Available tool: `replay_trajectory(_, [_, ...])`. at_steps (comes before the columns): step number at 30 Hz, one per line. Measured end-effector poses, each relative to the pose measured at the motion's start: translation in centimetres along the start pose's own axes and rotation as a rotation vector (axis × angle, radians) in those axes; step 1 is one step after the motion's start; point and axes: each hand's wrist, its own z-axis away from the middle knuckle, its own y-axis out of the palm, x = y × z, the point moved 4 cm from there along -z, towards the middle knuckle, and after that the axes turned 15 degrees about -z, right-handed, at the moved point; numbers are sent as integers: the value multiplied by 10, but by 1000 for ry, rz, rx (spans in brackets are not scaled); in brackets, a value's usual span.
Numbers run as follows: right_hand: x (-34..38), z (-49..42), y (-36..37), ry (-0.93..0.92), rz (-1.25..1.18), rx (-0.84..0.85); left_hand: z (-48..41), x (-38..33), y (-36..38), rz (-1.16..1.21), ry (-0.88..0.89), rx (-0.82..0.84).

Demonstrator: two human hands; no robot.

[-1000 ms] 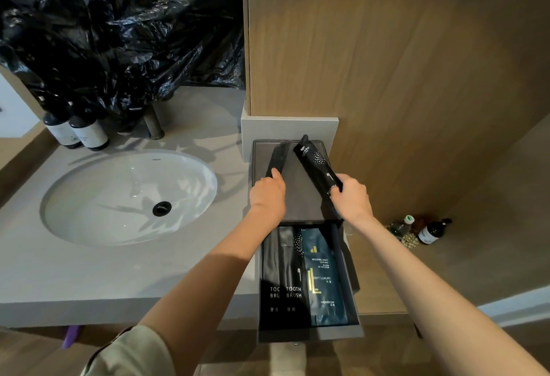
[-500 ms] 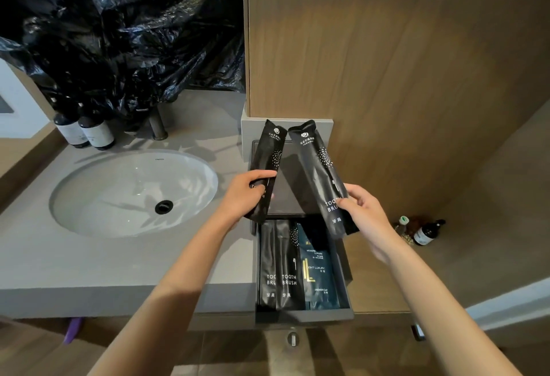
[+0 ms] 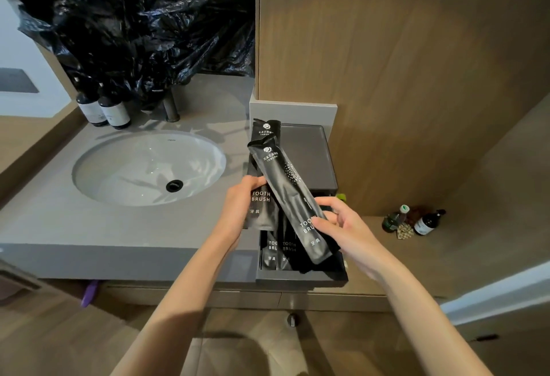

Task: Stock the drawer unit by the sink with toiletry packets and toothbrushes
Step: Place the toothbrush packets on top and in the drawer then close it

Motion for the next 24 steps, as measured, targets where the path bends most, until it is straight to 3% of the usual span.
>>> replay_trajectory(5, [-2,13,5,-48,37,39,10,6,3,-65,128,-8])
replay_trajectory(13, [-6,30,-19,17,126,-120,16,11,18,-320,254,-5])
replay_trajectory(20, [-33,37,-49,219,75,-205,25,24,-2,-374,219,-89])
replay_trajectory(24, [-50,16,-48,224,81,-260,31,28,-6,-389,232,-81])
